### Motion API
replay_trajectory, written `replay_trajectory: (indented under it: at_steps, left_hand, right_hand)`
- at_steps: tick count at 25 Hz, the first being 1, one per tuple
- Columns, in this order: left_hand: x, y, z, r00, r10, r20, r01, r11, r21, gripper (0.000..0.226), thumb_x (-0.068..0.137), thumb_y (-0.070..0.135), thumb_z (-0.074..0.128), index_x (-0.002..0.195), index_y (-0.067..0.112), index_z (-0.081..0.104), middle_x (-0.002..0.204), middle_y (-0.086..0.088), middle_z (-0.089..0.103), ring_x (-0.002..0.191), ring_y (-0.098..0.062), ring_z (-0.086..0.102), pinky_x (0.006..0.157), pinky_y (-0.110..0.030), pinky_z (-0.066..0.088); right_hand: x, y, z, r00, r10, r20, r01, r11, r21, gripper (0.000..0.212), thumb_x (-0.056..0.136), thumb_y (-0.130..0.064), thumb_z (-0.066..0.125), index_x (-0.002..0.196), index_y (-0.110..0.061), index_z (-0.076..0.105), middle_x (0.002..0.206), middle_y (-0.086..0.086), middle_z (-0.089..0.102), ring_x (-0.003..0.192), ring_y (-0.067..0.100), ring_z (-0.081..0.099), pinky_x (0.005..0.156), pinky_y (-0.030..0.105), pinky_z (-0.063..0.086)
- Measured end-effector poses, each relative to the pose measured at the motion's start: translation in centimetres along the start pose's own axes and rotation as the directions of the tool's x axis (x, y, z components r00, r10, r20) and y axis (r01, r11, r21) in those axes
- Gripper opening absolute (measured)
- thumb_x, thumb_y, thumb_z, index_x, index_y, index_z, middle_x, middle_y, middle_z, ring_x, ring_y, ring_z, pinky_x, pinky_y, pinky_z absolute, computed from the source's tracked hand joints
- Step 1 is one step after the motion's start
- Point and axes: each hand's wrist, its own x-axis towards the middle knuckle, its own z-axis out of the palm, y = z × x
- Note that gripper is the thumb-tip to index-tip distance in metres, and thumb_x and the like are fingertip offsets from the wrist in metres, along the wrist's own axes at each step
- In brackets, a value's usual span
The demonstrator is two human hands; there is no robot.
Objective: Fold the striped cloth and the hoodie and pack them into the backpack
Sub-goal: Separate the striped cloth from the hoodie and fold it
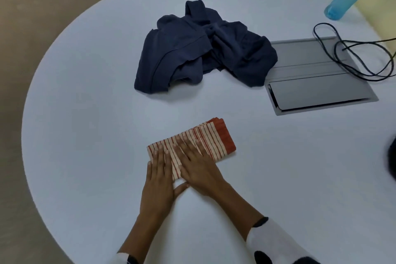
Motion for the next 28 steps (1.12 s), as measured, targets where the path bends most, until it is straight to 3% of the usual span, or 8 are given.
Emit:
replay_trajectory:
  at_steps: [5, 12, 14, 18, 20, 23, 26, 28]
  left_hand:
    - [0.7, -0.1, -0.5, 0.998, 0.019, 0.057, -0.023, 0.998, 0.065, 0.1, 0.083, 0.08, 0.016, 0.15, 0.009, -0.005, 0.159, -0.011, -0.004, 0.146, -0.022, -0.008, 0.114, -0.037, -0.005]
    - [2.4, -0.2, -0.4, 0.992, 0.102, 0.074, -0.11, 0.989, 0.102, 0.093, 0.086, 0.076, 0.003, 0.15, 0.009, -0.003, 0.158, -0.011, -0.003, 0.145, -0.021, -0.01, 0.119, -0.044, 0.001]
    - [3.1, 0.6, -0.9, 0.991, 0.124, 0.053, -0.124, 0.992, -0.003, 0.087, 0.085, 0.07, -0.009, 0.15, 0.012, -0.002, 0.157, -0.007, -0.01, 0.144, -0.017, -0.016, 0.117, -0.042, -0.002]
    - [3.8, 3.3, -1.9, 0.99, -0.105, -0.098, 0.063, 0.93, -0.363, 0.054, 0.101, 0.037, 0.022, 0.149, 0.012, 0.023, 0.159, -0.005, 0.008, 0.146, -0.019, 0.007, 0.119, -0.044, 0.013]
    - [4.0, 3.9, -1.5, 0.996, -0.066, -0.059, 0.049, 0.965, -0.259, 0.058, 0.098, 0.036, 0.026, 0.149, 0.008, 0.022, 0.158, -0.014, 0.006, 0.146, -0.025, 0.0, 0.118, -0.047, 0.008]
    - [4.3, 4.1, -0.9, 0.999, -0.042, -0.027, 0.038, 0.992, -0.119, 0.068, 0.091, 0.039, 0.026, 0.149, 0.004, 0.017, 0.157, -0.021, 0.003, 0.144, -0.029, -0.007, 0.113, -0.047, 0.0]
    - [4.2, 4.2, -0.9, 0.999, -0.036, -0.022, 0.033, 0.994, -0.108, 0.062, 0.095, 0.033, 0.033, 0.147, 0.002, 0.022, 0.156, -0.022, 0.006, 0.144, -0.032, -0.002, 0.113, -0.052, 0.005]
    - [3.5, 4.5, -1.2, 0.997, -0.05, -0.059, 0.043, 0.993, -0.114, 0.056, 0.097, 0.023, 0.043, 0.147, 0.003, 0.026, 0.156, -0.022, 0.01, 0.144, -0.037, 0.008, 0.112, -0.059, 0.015]
  right_hand:
    - [-0.4, 4.9, -1.2, 0.967, 0.257, -0.003, -0.256, 0.966, 0.022, 0.072, 0.096, -0.049, 0.023, 0.152, -0.012, -0.002, 0.161, 0.003, -0.005, 0.147, 0.013, -0.01, 0.119, 0.037, -0.004]
    - [-1.0, 5.0, -1.4, 0.94, 0.341, -0.027, -0.339, 0.938, 0.069, 0.074, 0.094, -0.053, 0.019, 0.15, -0.013, -0.007, 0.16, 0.004, -0.007, 0.147, 0.016, -0.01, 0.118, 0.034, -0.006]
    - [-1.8, 5.2, -2.4, 0.936, 0.352, -0.025, -0.346, 0.928, 0.136, 0.072, 0.095, -0.05, 0.022, 0.15, -0.01, -0.001, 0.16, 0.005, -0.003, 0.147, 0.018, -0.007, 0.12, 0.036, -0.003]
    - [-3.4, 5.7, -5.0, 0.837, 0.499, -0.223, -0.434, 0.855, 0.286, 0.057, 0.096, -0.029, 0.034, 0.147, -0.003, 0.027, 0.154, 0.013, 0.027, 0.144, 0.026, 0.02, 0.118, 0.042, 0.011]
    - [-4.0, 6.1, -5.0, 0.841, 0.506, -0.194, -0.467, 0.858, 0.214, 0.059, 0.095, -0.019, 0.045, 0.147, 0.0, 0.024, 0.155, 0.015, 0.025, 0.144, 0.029, 0.022, 0.117, 0.042, 0.01]
    - [-4.4, 6.1, -3.6, 0.878, 0.462, -0.129, -0.443, 0.884, 0.149, 0.069, 0.08, -0.011, 0.071, 0.14, 0.002, 0.039, 0.148, 0.019, 0.036, 0.139, 0.031, 0.031, 0.111, 0.048, 0.029]
    - [-5.3, 5.9, -3.3, 0.894, 0.424, -0.146, -0.399, 0.901, 0.17, 0.064, 0.082, -0.014, 0.072, 0.138, -0.002, 0.045, 0.15, 0.017, 0.035, 0.14, 0.03, 0.027, 0.103, 0.048, 0.044]
    - [-5.4, 5.6, -3.5, 0.863, 0.474, -0.174, -0.438, 0.874, 0.211, 0.057, 0.092, -0.015, 0.059, 0.144, -0.008, 0.036, 0.156, 0.011, 0.026, 0.144, 0.029, 0.02, 0.109, 0.045, 0.036]
